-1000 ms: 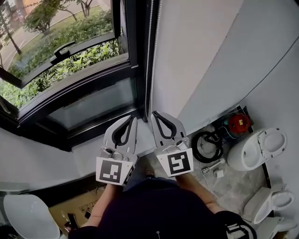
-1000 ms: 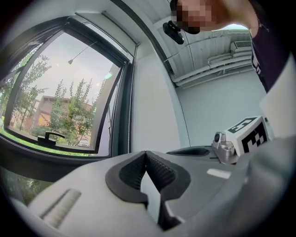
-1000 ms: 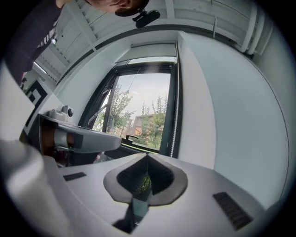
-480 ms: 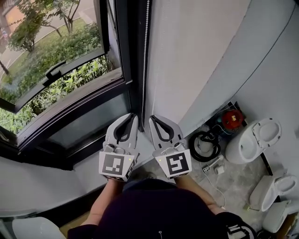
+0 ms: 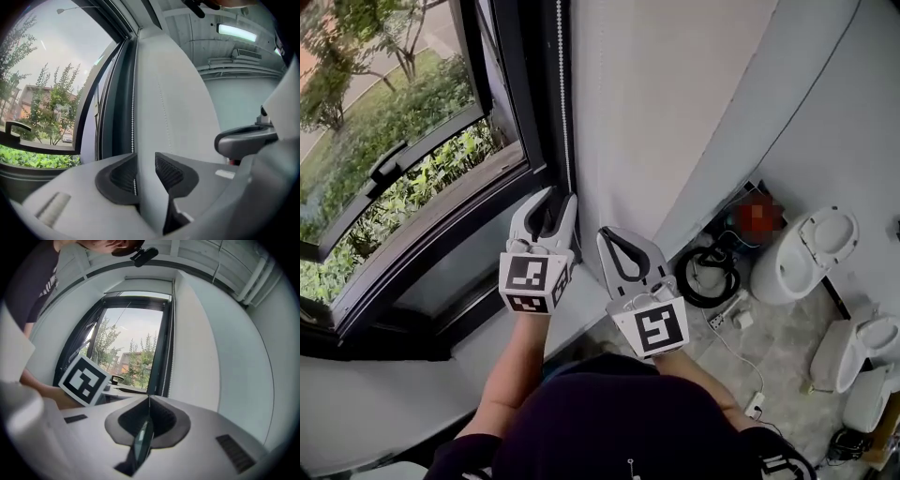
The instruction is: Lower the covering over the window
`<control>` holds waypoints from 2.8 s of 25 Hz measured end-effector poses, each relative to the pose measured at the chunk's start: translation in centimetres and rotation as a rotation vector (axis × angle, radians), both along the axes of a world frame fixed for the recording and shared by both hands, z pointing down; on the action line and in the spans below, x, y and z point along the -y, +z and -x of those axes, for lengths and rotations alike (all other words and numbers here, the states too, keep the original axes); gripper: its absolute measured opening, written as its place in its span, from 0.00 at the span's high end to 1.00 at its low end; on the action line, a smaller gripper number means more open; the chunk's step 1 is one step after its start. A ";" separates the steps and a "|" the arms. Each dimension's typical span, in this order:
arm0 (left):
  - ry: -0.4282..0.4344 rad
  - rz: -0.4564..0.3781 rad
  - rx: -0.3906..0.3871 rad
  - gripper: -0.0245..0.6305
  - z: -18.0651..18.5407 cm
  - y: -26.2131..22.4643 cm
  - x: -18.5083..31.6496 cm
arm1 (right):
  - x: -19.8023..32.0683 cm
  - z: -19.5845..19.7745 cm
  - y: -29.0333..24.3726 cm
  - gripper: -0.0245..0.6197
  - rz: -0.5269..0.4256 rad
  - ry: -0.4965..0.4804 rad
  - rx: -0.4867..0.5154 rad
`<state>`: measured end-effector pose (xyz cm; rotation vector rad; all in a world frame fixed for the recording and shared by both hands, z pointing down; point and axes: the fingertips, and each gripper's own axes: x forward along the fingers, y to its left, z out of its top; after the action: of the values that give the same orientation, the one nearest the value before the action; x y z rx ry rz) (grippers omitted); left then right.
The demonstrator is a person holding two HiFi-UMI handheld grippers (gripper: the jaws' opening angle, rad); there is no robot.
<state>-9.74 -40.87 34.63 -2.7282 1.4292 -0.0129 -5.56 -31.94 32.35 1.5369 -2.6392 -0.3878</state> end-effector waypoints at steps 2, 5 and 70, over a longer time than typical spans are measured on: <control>-0.008 0.010 0.009 0.79 -0.1 0.4 1.4 | 0.0 -0.1 -0.1 0.94 0.000 0.007 -0.006; -0.023 0.021 0.017 0.76 -0.2 0.6 3.2 | 0.2 -0.3 -0.3 0.94 -0.002 0.019 -0.008; 0.518 0.171 -0.173 0.94 -6.0 -1.0 -21.8 | -11.8 0.3 -6.0 0.93 0.192 -0.598 0.253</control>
<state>-3.75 -19.08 33.61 -3.2233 0.7337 0.1336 -5.90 -20.12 26.31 0.7613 -3.1848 0.0485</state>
